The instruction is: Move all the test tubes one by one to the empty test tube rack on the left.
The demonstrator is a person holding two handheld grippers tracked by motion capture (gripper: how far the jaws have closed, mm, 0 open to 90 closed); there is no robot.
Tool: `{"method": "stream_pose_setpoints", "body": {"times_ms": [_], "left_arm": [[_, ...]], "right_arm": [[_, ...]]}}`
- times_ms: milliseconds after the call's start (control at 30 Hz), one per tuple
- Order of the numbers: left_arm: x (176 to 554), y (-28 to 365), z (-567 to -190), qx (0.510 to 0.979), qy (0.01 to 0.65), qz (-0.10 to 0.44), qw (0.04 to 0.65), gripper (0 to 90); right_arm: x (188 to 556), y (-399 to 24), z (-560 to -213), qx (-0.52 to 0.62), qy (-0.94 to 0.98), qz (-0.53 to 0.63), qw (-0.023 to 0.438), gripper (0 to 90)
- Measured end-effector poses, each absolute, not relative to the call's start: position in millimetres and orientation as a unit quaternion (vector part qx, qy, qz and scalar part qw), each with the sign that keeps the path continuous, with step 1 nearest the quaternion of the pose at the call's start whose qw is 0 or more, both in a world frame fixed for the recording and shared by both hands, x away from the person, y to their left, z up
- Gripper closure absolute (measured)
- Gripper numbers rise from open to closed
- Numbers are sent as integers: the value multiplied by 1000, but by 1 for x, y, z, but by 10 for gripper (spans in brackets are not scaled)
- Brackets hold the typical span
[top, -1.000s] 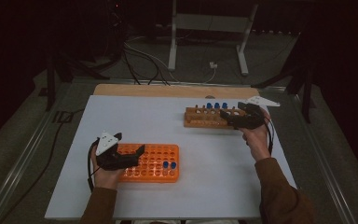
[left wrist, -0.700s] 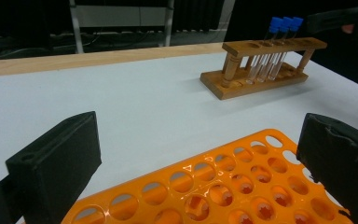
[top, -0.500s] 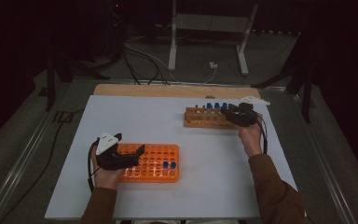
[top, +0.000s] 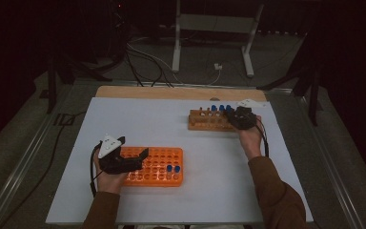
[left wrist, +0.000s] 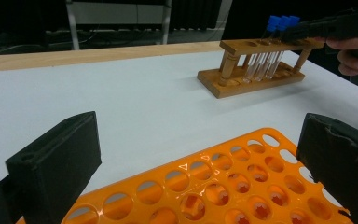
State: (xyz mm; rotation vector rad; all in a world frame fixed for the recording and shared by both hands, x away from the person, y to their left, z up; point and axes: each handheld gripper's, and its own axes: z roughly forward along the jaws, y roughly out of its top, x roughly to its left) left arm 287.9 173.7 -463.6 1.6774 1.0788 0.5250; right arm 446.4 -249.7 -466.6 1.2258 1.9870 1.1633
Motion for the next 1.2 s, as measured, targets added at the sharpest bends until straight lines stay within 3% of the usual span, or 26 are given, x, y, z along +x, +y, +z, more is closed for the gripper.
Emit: {"method": "stream_pose_setpoints", "body": {"times_ms": [333, 1200], "left_arm": [[288, 174, -464, 697, 449, 218, 514, 7], [289, 173, -466, 694, 457, 209, 515, 7]], "right_arm": [[445, -251, -465, 466, 723, 444, 252, 770], [426, -261, -420, 440, 710, 472, 282, 771]]}}
